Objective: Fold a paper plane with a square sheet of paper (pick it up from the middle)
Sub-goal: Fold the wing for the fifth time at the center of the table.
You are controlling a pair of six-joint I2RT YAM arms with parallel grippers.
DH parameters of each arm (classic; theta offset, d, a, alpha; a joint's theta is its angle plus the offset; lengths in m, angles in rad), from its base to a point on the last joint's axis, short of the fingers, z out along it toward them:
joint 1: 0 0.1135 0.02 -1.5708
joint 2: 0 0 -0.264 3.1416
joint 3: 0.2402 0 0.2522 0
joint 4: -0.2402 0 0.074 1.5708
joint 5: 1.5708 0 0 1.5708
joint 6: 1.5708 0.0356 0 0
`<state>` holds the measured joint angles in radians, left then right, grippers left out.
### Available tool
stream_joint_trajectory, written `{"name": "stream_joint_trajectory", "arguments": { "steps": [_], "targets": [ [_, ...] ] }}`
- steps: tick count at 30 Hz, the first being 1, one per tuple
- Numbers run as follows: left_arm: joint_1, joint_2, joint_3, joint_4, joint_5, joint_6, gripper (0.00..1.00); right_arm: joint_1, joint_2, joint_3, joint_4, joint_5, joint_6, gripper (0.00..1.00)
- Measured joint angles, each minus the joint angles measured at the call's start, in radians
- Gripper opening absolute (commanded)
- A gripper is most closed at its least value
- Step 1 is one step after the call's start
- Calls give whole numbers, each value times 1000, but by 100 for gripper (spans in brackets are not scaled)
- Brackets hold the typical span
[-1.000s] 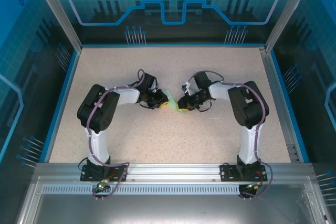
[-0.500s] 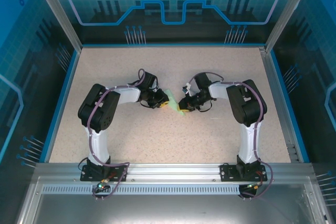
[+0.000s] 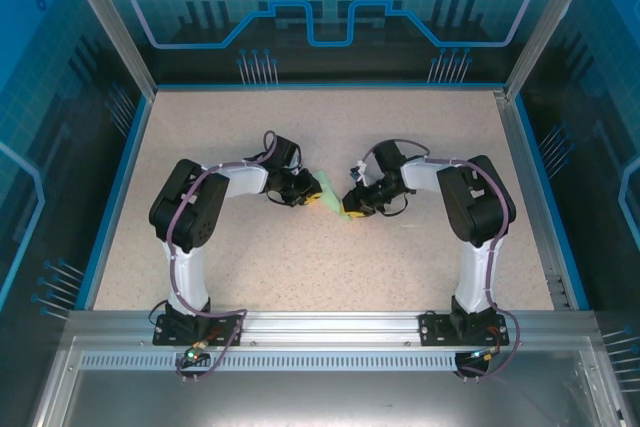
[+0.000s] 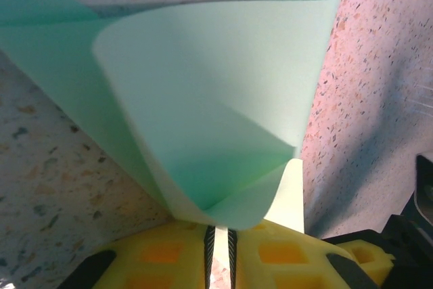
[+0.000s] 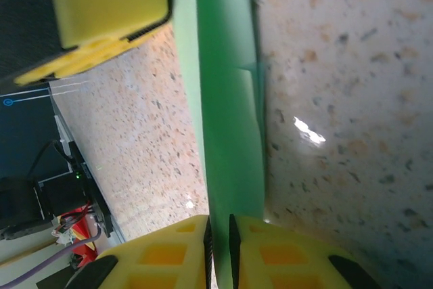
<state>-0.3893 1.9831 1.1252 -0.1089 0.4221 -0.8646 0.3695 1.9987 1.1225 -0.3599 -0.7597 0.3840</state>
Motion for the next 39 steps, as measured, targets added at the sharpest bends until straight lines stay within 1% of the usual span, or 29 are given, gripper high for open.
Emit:
{"name": "stream_joint_trajectory", "arguments": {
  "steps": [2, 5, 9, 14, 19, 26, 33, 39],
  "targets": [
    [0, 0, 0, 0, 0, 0, 17, 0, 0, -7, 1, 0, -2, 11],
    [0, 0, 0, 0, 0, 0, 17, 0, 0, -10, 1, 4, -5, 8],
    [0, 0, 0, 0, 0, 0, 17, 1, 1, -10, -3, 17, -8, 9],
    [0, 2, 5, -7, 0, 0, 16, 3, 2, -9, -12, 26, -19, 14],
    [0, 3, 8, -12, 0, 0, 16, 3, -28, -9, -43, 34, -27, 16],
    [0, 4, 11, -17, 0, 0, 16, 3, -59, -13, -60, 45, -31, 14],
    [0, 6, 11, -18, 0, 0, 16, 4, -56, -28, -60, 53, -38, 9],
    [0, 6, 11, -18, 0, 0, 15, 12, -22, -29, -59, 65, -50, 10]
  ]
}}
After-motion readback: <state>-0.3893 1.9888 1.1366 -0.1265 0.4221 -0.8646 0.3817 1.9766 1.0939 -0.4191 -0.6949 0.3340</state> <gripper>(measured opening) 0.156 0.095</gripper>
